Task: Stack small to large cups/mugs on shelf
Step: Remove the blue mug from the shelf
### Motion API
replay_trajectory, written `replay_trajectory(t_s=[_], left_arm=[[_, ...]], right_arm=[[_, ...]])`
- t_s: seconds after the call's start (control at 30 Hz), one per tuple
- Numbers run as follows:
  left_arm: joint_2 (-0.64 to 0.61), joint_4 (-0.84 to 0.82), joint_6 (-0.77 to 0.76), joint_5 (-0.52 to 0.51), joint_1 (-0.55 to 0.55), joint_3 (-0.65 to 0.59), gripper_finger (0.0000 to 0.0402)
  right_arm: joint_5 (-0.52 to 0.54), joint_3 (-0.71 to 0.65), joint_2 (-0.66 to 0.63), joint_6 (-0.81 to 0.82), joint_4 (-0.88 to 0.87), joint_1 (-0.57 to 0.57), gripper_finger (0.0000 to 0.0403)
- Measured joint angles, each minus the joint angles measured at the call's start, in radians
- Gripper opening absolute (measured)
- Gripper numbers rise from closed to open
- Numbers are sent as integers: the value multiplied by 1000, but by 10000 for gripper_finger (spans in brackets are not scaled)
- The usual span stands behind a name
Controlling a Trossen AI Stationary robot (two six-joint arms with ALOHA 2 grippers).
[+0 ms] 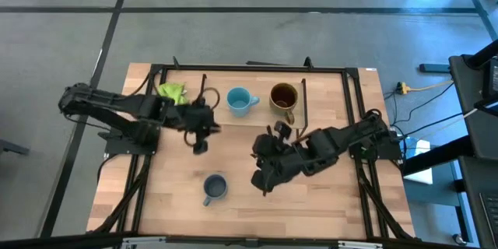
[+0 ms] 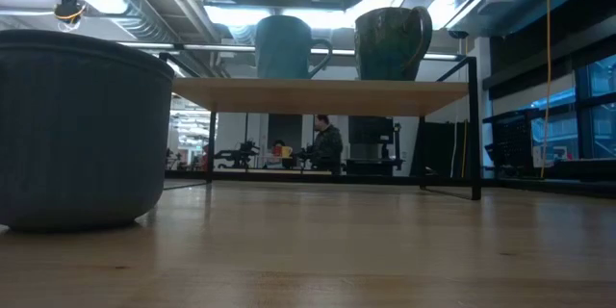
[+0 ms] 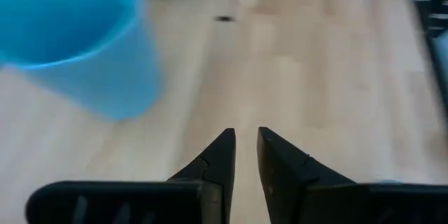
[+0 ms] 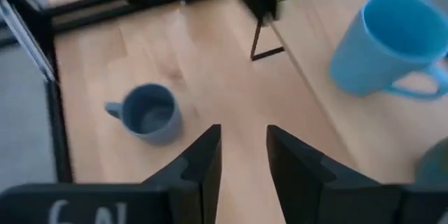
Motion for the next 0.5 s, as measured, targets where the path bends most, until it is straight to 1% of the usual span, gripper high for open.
replay_trajectory(t_s=[0.1, 0.17, 0.23, 0.33, 0.5], left_arm=[[2, -67, 9, 27, 98, 0, 55], [-5, -97, 26, 48, 155, 0, 55], [-25, -104, 57, 97, 204, 0, 55], [-64, -99, 90, 183, 263, 0, 55], [-115, -94, 148, 287, 323, 0, 55]], right_arm=[[14, 0, 0, -97, -28, -29, 116], [48, 4, 0, -134, -45, -46, 116], [55, 4, -5, -136, -33, -68, 116], [-4, 6, -14, -116, -27, -118, 116], [-66, 6, -23, -220, -20, -204, 116]])
